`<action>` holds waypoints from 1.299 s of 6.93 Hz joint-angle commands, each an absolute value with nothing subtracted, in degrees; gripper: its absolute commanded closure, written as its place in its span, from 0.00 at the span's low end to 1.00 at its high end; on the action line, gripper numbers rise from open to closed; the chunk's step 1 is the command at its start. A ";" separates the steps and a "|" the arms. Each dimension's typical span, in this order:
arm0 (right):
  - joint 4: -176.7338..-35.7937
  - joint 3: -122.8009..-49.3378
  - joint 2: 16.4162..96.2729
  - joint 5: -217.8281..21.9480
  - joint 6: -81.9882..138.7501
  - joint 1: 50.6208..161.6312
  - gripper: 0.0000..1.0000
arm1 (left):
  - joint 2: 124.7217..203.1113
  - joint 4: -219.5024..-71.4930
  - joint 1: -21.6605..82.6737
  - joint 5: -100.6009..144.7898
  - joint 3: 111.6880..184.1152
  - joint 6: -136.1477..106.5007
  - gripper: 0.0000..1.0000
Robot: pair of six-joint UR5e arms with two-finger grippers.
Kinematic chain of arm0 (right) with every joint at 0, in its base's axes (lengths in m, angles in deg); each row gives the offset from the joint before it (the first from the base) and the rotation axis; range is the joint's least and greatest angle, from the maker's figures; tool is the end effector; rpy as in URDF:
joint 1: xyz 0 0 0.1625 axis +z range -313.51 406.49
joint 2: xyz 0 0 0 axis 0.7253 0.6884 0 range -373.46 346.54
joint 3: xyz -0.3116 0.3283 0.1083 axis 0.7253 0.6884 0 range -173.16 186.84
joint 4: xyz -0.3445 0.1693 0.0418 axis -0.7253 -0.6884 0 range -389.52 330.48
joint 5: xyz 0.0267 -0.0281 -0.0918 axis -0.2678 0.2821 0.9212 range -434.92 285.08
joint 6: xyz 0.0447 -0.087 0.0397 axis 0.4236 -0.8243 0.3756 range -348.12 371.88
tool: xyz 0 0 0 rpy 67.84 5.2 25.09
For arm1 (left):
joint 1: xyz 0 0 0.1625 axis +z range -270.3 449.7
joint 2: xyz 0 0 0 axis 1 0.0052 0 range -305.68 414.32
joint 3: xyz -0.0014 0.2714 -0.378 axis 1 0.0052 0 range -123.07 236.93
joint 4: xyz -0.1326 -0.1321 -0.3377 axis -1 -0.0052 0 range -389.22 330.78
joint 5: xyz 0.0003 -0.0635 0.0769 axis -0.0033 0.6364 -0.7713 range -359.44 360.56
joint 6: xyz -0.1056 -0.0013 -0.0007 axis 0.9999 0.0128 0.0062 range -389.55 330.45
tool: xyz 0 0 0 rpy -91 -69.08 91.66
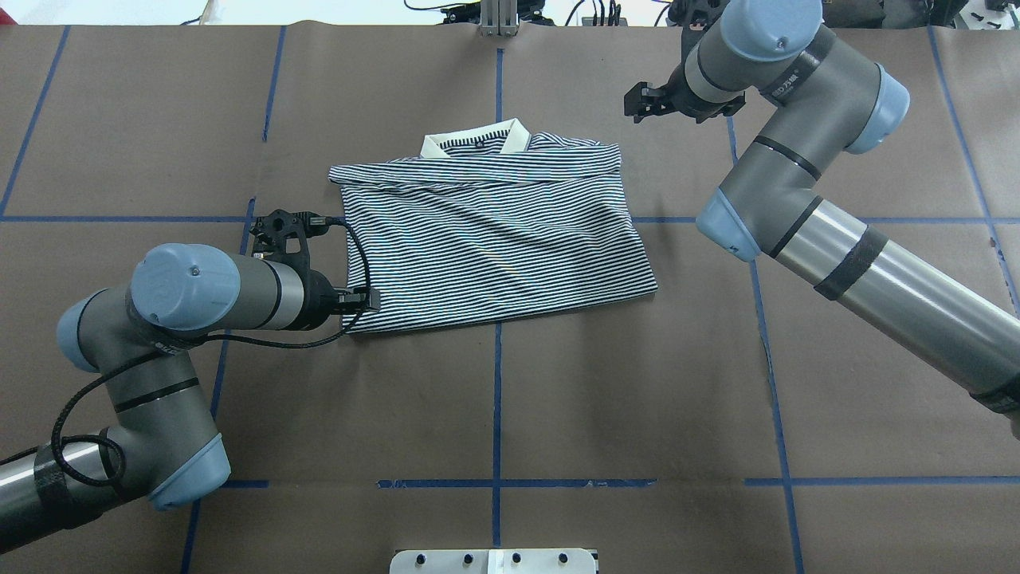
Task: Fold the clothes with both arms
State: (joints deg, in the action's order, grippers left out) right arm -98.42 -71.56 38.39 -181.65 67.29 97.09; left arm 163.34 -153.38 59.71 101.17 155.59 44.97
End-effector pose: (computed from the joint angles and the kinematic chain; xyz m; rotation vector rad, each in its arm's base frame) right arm -0.3988 -0.6475 0.3610 0.3562 -0.7938 0.1400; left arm 0.4724 -0.4041 0.3953 0.2619 1.0573 -0.1279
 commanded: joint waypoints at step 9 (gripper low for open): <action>-98.42 -71.56 39.01 -181.53 67.51 97.12 0.00 | 163.22 -152.88 62.80 97.51 154.67 45.42 0.75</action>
